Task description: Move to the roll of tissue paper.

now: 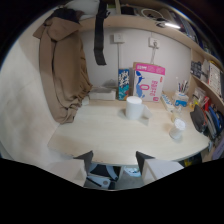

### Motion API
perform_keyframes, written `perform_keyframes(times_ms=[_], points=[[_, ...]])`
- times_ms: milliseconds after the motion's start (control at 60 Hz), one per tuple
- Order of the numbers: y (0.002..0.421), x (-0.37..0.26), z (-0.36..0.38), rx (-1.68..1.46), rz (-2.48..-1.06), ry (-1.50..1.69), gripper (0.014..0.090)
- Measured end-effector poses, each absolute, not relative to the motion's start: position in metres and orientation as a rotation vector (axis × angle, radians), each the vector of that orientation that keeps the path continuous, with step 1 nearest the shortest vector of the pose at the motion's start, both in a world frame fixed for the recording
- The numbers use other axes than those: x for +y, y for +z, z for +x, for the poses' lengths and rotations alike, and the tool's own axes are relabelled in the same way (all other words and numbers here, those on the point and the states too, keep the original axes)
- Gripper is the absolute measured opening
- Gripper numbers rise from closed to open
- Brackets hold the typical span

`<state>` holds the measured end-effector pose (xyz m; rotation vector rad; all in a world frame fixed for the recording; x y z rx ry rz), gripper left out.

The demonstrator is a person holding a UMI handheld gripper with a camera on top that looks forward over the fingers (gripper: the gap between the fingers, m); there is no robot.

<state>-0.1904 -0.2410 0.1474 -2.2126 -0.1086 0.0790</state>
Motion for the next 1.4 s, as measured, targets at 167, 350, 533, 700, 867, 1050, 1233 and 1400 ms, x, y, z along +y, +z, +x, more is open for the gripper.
perform_keyframes(times_ms=[167,350,533,700,867,1050,1233,1400], points=[[0.143,-0.239,-0.189,-0.101,-2.216,0.078,0.0871],[0.127,-0.224,-0.177,-0.083,-2.202,0.074,0.0868],[0.104,-0.188,-0.156,-0.084,-2.184,0.072,0.0864],[0.083,-0.135,-0.14,-0.107,-2.172,0.068,0.0865],[0.07,-0.067,-0.125,-0.122,-2.158,0.069,0.0869],[0.065,0.001,-0.115,-0.111,-2.154,0.079,0.0871],[0.063,0.038,-0.113,-0.124,-2.14,0.079,0.0871],[0.058,0.041,-0.112,-0.116,-2.152,0.086,0.087]])
